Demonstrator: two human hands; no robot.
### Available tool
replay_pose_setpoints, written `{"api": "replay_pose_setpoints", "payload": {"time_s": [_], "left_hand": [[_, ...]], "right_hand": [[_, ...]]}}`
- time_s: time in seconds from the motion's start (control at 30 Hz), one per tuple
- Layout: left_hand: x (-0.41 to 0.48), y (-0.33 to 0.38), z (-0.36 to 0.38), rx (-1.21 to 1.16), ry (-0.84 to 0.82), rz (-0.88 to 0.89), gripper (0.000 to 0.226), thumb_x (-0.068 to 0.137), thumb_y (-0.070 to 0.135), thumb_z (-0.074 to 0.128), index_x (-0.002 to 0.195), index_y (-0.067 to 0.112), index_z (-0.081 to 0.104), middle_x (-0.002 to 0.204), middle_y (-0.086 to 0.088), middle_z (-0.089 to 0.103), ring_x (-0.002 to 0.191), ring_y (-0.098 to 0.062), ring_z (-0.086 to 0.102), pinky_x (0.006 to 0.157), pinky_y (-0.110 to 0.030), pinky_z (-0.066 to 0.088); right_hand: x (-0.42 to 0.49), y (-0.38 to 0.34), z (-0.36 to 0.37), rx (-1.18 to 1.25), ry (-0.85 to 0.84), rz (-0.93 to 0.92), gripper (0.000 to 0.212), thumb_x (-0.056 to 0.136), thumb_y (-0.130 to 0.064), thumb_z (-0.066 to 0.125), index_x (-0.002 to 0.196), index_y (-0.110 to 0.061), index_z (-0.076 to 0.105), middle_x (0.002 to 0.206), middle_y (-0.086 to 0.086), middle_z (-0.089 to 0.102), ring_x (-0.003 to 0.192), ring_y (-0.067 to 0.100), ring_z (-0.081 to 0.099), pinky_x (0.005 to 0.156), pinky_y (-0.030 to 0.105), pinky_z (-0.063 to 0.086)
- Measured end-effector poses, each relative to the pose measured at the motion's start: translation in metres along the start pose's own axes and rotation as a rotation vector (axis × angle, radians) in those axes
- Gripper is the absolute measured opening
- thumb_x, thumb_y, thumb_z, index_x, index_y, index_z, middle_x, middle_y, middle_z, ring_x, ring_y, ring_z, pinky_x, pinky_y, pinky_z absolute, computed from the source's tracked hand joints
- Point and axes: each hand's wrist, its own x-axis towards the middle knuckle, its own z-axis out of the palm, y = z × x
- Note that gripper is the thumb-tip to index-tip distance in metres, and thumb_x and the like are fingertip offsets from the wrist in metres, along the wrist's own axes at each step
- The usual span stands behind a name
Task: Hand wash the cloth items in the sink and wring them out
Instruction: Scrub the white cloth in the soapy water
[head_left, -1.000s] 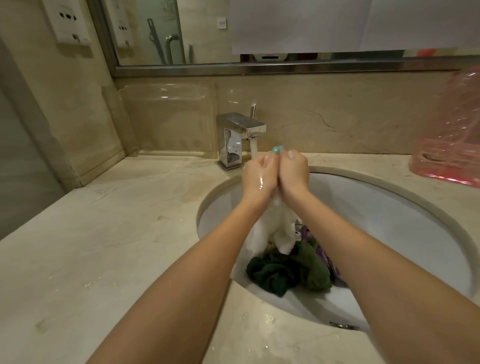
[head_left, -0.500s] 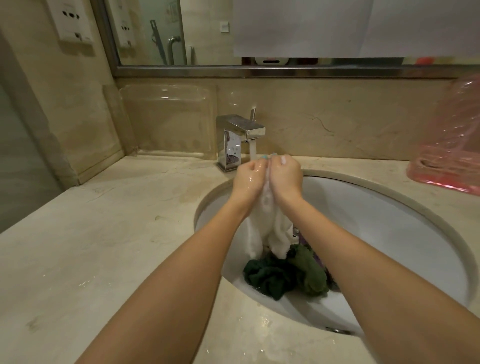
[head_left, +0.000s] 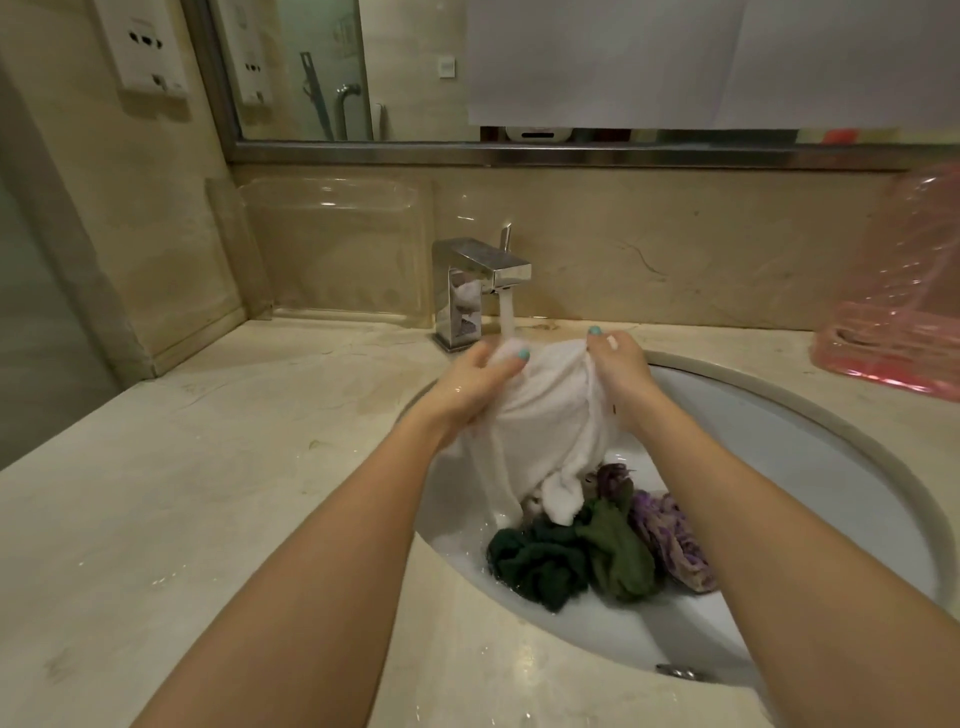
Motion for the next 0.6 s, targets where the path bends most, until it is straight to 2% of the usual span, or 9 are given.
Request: {"api": "replay_pose_setpoints", "payload": {"time_s": [0.07,0.17,0.23,0.3,0.37,0.43,0.5,0.57,0.6], "left_hand": [[0.003,-0.006,-0.007,-0.021,0.038,0.026,0.046,0.093,0.022,0.065,0.134,0.027,0.044,0.125,0.007,0.050,0.099,-0.007,0.056,0.088,-0.029,0.048],[0.012,-0.014,-0.011,0.144,0.111,0.104,0.053,0.089,0.013,0.066,0.137,0.023,0.045,0.130,0.001,0.051,0.114,-0.019,0.056,0.096,-0.037,0.051],[0.015,-0.018,-0.011,0.334,0.058,0.076,0.053,0.088,0.012,0.065,0.138,0.019,0.047,0.129,-0.002,0.054,0.113,-0.023,0.056,0.092,-0.037,0.051],[0.017,-0.022,-0.010,0.590,-0.046,0.032,0.041,0.088,0.013,0.066,0.128,0.019,0.059,0.122,0.000,0.057,0.106,-0.020,0.057,0.080,-0.028,0.049],[0.021,-0.023,-0.006,0.775,-0.046,0.064,0.023,0.087,0.016,0.066,0.109,0.022,0.069,0.122,-0.002,0.061,0.107,-0.020,0.057,0.085,-0.029,0.048],[0.025,-0.024,0.000,0.828,0.007,0.113,0.013,0.087,0.021,0.068,0.099,0.026,0.068,0.126,-0.004,0.061,0.113,-0.021,0.056,0.095,-0.032,0.046],[0.023,-0.025,0.009,0.802,-0.091,0.066,0.025,0.090,0.024,0.067,0.115,0.019,0.066,0.130,-0.005,0.061,0.115,-0.020,0.057,0.094,-0.030,0.045],[0.019,-0.030,0.017,0.852,-0.328,-0.070,0.048,0.093,0.035,0.063,0.135,0.013,0.054,0.137,-0.004,0.056,0.120,-0.021,0.055,0.099,-0.032,0.044],[0.017,-0.031,0.017,0.908,-0.418,-0.124,0.051,0.094,0.040,0.061,0.136,0.012,0.052,0.136,-0.002,0.056,0.120,-0.021,0.054,0.102,-0.034,0.044]], "right_hand": [[0.002,0.000,-0.003,-0.033,-0.102,-0.020,0.030,0.098,-0.033,0.053,0.124,-0.018,0.048,0.124,0.003,0.051,0.111,0.025,0.054,0.096,0.040,0.046],[-0.002,0.006,-0.006,-0.273,-0.222,-0.067,0.052,0.093,-0.023,0.063,0.139,-0.020,0.041,0.130,0.003,0.039,0.123,0.023,0.043,0.096,0.035,0.042],[-0.001,0.010,-0.007,-0.605,-0.124,-0.064,0.051,0.091,-0.016,0.062,0.138,-0.021,0.043,0.138,0.008,0.038,0.130,0.029,0.036,0.099,0.037,0.041],[-0.001,0.005,-0.010,-0.671,-0.021,-0.040,0.043,0.090,-0.011,0.059,0.132,-0.018,0.051,0.132,0.013,0.047,0.122,0.031,0.045,0.092,0.035,0.044],[-0.002,-0.001,-0.009,-0.587,-0.155,-0.049,0.031,0.090,-0.007,0.058,0.121,-0.010,0.060,0.109,0.011,0.058,0.100,0.026,0.056,0.079,0.030,0.044],[-0.010,-0.006,-0.008,-0.727,-0.412,-0.023,0.021,0.091,-0.011,0.061,0.112,-0.008,0.066,0.101,0.009,0.064,0.092,0.023,0.060,0.077,0.031,0.049],[-0.017,0.004,-0.010,-0.914,-0.585,-0.010,0.024,0.091,-0.019,0.064,0.113,-0.009,0.068,0.107,0.008,0.067,0.098,0.024,0.063,0.080,0.032,0.052],[-0.022,0.022,-0.014,-1.008,-0.663,-0.022,0.030,0.091,-0.026,0.065,0.118,-0.013,0.067,0.112,0.001,0.064,0.106,0.023,0.060,0.089,0.032,0.049],[-0.023,0.029,-0.015,-1.011,-0.681,-0.044,0.029,0.091,-0.027,0.065,0.117,-0.015,0.067,0.109,-0.002,0.062,0.106,0.021,0.058,0.091,0.032,0.047]]}}
